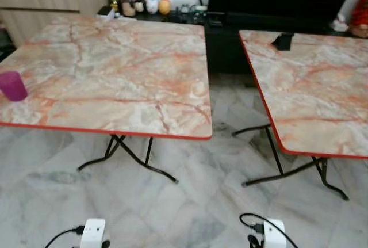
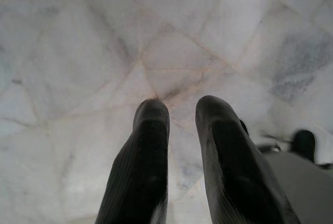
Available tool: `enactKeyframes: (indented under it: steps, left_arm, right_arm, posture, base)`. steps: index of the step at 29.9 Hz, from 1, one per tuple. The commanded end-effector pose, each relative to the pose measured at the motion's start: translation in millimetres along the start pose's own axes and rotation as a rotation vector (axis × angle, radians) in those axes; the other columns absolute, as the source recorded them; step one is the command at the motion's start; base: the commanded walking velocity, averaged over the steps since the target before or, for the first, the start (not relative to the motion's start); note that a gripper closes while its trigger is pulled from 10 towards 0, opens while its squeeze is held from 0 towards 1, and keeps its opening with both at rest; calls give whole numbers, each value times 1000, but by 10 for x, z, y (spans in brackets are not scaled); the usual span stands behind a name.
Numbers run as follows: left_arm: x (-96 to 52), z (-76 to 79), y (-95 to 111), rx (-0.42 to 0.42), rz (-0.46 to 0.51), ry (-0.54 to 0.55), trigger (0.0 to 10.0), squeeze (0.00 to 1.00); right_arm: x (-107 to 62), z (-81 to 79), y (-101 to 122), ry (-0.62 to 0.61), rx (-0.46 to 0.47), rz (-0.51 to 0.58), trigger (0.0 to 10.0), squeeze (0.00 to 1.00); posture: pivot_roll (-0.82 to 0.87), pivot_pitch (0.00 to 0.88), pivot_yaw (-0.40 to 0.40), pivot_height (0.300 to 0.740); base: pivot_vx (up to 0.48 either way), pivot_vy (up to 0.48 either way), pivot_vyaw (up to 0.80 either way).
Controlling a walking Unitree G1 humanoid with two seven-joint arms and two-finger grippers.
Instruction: Setting the table
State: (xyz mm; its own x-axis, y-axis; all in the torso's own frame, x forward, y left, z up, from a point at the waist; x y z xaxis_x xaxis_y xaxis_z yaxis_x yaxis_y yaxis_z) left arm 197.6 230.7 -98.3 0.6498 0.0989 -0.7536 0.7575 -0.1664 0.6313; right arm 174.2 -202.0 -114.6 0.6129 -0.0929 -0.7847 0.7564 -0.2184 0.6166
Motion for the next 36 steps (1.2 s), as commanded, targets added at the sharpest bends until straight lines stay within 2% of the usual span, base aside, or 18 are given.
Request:
enactKeyframes:
  steps: [1, 9, 24, 36]
  left_arm:
    - [4, 47, 1, 3, -1, -12, 10000, 0]
    - [9, 54, 22, 8, 5, -16, 10000, 0]
    - [17, 68, 46, 17, 7, -23, 10000, 0]
    - [15, 77, 30, 17, 1, -24, 10000, 0]
  right_arm:
    - [-11, 31, -27, -11, 5, -4, 10000, 0]
    - [6, -13, 29, -3, 8, 15, 10000, 0]
    - [1, 13, 11, -11, 11, 7, 10000, 0]
    - [15, -13, 76, -19, 7, 34, 10000, 0]
  posture:
    - [54, 0, -7, 731]
    - [56, 0, -6, 731]
    - [58, 0, -8, 731]
    - [60, 0, -9, 731]
  base:
    - [0, 345, 0]
    - [0, 350, 0]
    - [0, 347, 0]
    - [0, 347, 0]
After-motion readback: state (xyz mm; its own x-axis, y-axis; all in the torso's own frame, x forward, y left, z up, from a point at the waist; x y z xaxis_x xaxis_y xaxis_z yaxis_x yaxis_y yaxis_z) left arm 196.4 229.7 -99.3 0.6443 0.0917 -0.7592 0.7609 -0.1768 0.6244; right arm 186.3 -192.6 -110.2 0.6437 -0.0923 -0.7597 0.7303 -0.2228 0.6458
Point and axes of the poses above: a point about 5 cm out from each wrist's last joint towards the gripper, its own x axis pointing out of the wrist towards the gripper, its own y axis along the axis of the wrist's last joint, z = x × y, the point moved 3 cm from there along x, pointing out of the wrist towards the gripper, and after that the axes turned 6 degrees about x, right-handed, at the moved point
